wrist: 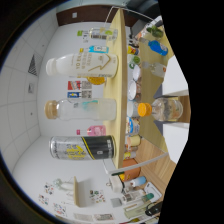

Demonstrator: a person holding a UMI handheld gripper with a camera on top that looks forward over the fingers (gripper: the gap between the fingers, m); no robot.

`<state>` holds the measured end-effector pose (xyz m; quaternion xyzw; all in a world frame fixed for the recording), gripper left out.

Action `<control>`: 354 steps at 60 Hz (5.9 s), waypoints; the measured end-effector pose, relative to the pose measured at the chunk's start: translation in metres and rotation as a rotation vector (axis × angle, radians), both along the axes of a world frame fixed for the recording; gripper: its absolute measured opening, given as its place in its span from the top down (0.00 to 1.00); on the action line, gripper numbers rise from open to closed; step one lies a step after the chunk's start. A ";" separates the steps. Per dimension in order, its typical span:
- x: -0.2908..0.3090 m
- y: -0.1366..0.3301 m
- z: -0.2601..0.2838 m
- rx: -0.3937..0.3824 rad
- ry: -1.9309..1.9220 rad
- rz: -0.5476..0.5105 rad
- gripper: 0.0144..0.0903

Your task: Make me a cup of Vodka Sunrise.

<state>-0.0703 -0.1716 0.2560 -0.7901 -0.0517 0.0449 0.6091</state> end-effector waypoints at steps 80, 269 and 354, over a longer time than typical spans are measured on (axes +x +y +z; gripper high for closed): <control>-0.003 -0.048 -0.214 -0.283 -0.034 -0.054 0.18; 0.197 -0.041 -0.096 -0.127 -0.629 -0.041 0.73; 0.164 -0.044 0.005 0.169 -0.571 0.028 0.73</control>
